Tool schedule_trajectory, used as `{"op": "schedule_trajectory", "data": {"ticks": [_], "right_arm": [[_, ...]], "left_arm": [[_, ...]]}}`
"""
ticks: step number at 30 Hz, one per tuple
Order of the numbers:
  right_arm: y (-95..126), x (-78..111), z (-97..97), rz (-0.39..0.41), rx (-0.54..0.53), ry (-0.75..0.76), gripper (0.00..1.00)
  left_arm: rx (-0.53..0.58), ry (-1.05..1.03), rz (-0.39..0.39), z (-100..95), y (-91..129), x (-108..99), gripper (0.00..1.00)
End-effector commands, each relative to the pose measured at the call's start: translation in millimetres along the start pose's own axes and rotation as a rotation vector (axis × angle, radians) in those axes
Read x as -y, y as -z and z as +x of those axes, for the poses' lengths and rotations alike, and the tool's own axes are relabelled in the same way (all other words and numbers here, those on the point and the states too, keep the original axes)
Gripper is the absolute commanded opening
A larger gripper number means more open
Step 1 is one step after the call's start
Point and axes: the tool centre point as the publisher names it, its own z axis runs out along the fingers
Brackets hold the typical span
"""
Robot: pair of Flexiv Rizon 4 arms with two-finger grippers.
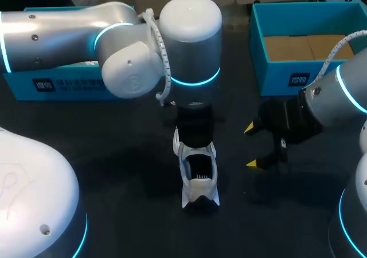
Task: Take the shoe out of the shoebox, open the shoe tongue, remove and reinsert the insole, then place the shoe into the shoebox
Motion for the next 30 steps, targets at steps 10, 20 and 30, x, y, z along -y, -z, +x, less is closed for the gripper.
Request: {"op": "schedule_trajectory", "data": {"ticks": [10,20,30], "right_arm": [[0,0.6,1.6,-0.001,0.003,0.001,1.0],[0,0.6,1.6,-0.001,0.003,0.001,1.0],[0,0.6,1.6,-0.001,0.003,0.001,1.0]], "left_arm": [[-0.023,0.034,0.035,13.3,-18,13,0.4],[-0.004,0.074,0.011,4.2,4,11,0.45],[-0.01,0.122,0.048,-0.4,-12,22,0.44]]}}
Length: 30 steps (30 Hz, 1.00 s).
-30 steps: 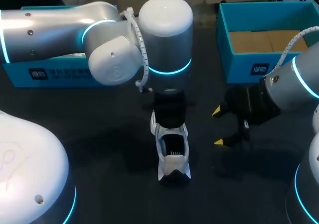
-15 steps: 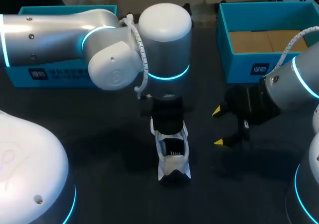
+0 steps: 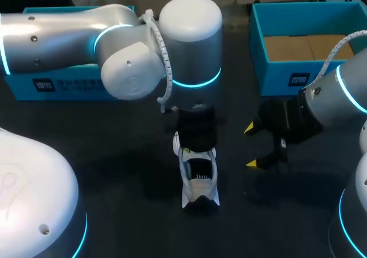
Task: Take the shoe out of the shoebox, open the shoe tongue, remove and reinsert the insole, then place the shoe into the shoebox
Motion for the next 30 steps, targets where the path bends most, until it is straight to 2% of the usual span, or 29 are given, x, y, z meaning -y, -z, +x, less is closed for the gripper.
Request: {"op": "schedule_trajectory", "data": {"ticks": [1,5,8,10,11,12,13,27,28,29,30], "right_arm": [[0,0.6,1.6,-0.001,0.003,0.001,1.0],[0,0.6,1.6,-0.001,0.003,0.001,1.0],[0,0.6,1.6,-0.001,0.003,0.001,1.0],[0,0.6,1.6,-0.001,0.003,0.001,1.0],[0,0.6,1.6,-0.001,0.003,0.001,1.0],[0,0.6,1.6,-0.001,0.003,0.001,1.0],[0,0.6,1.6,-0.001,0.003,0.001,1.0],[0,0.6,1.6,-0.001,0.003,0.001,1.0],[0,0.6,1.6,-0.001,0.003,0.001,1.0],[0,0.6,1.6,-0.001,0.003,0.001,1.0],[0,0.6,1.6,-0.001,0.003,0.001,1.0]], "left_arm": [[-0.009,0.011,0.009,0.8,-9,3,0.43],[-0.015,0.095,0.016,7.3,-6,1,0.44],[0.033,0.208,0.061,4.6,10,-1,0.48],[0.073,0.277,0.066,3.4,23,-2,0.55],[0.073,0.277,0.066,3.4,23,-2,0.61],[0.073,0.277,0.066,3.4,23,-2,0.96],[0.073,0.277,0.066,3.4,23,-2,1.0],[0.073,0.277,0.066,3.4,23,-2,1.0],[0.063,0.332,0.068,3.2,28,-2,1.0],[0.071,0.45,0.108,7.3,37,-1,1.0],[0.054,0.492,0.091,9.5,39,0,1.0]]}}
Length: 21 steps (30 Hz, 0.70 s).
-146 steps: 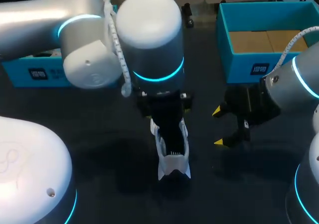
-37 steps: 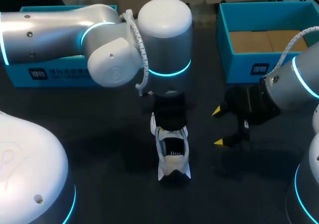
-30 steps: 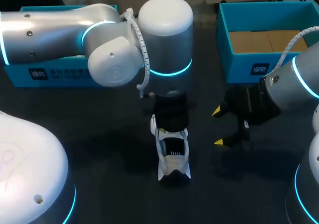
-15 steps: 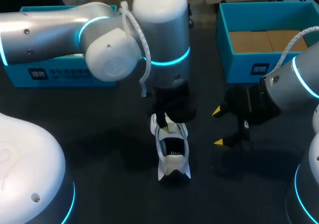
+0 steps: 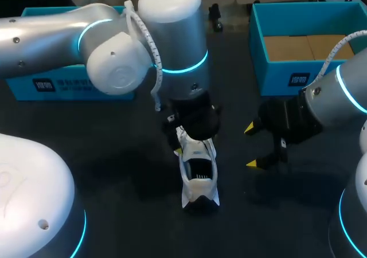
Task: Take the shoe out of the shoebox, open the shoe tongue, remove and reinsert the insole, then place the shoe into the shoebox
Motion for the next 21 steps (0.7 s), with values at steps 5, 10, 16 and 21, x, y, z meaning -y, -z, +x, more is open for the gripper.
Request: {"op": "schedule_trajectory", "data": {"ticks": [5,10,16,21], "right_arm": [[0,0.6,1.6,-0.001,0.003,0.001,1.0],[0,0.6,1.6,-0.001,0.003,0.001,1.0],[0,0.6,1.6,-0.001,0.003,0.001,1.0],[0,0.6,1.6,-0.001,0.003,0.001,1.0]], "left_arm": [[-0.022,0.443,-0.141,13.5,7,6,1.0],[-0.017,0.71,-0.198,26.8,6,11,1.0],[0.055,0.957,-0.235,43.2,13,17,1.0],[0.066,1.07,-0.196,52.3,16,26,1.0]]}}
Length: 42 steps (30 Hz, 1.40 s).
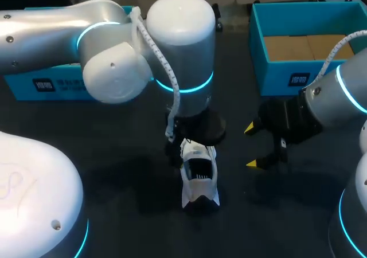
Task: Take the shoe out of the shoebox, open the shoe tongue, remove and reinsert the insole, then place the shoe into the shoebox
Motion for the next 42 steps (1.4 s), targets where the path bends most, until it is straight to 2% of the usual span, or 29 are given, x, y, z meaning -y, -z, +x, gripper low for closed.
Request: {"op": "schedule_trajectory", "data": {"ticks": [1,7,13,19,31,42], "right_arm": [[0,0.6,1.6,-0.001,0.003,0.001,1.0],[0,0.6,1.6,-0.001,0.003,0.001,1.0],[0,0.6,1.6,-0.001,0.003,0.001,1.0],[0,0.6,1.6,-0.001,0.003,0.001,1.0],[0,0.6,1.6,-0.001,0.003,0.001,1.0],[0,0.6,1.6,-0.001,0.003,0.001,1.0]], "left_arm": [[0.075,0.439,-0.023,19.3,6,2,1.0],[0.107,0.519,0.017,38.2,-1,12,1.0],[0.11,0.513,0.081,51.1,-14,24,1.0],[0.115,0.507,0.105,61.9,-24,36,1.0],[0.105,0.492,0.14,55.1,-56,52,1.0],[0.089,0.451,0.11,50.7,-92,65,1.0]]}}
